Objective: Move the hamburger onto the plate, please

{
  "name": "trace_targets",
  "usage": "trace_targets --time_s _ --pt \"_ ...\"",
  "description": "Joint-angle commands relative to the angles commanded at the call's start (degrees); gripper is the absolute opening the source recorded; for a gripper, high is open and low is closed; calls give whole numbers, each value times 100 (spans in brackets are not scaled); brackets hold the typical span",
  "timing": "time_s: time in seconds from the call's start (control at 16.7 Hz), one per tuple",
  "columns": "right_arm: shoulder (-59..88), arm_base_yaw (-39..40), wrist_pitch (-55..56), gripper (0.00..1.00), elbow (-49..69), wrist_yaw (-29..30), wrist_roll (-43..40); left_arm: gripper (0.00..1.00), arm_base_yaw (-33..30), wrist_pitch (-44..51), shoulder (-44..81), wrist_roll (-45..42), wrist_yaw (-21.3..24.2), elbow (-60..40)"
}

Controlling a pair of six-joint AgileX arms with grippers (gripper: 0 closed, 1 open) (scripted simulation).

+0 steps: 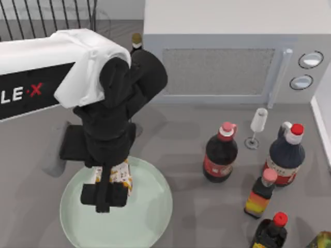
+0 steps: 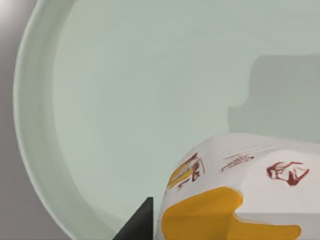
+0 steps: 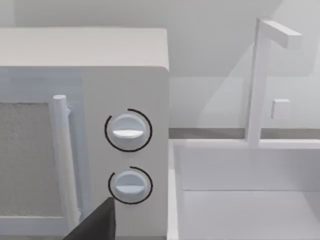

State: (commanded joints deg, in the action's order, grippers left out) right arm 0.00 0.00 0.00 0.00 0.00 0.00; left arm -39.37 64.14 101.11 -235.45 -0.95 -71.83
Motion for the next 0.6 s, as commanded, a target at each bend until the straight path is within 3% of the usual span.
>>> trace_targets --time_s 0.36,0.6 --pt "0 0 0 100 0 0 0 0 28 -11 -14 -7 5 2" --pt "0 0 0 100 0 0 0 0 10 -564 150 -34 16 387"
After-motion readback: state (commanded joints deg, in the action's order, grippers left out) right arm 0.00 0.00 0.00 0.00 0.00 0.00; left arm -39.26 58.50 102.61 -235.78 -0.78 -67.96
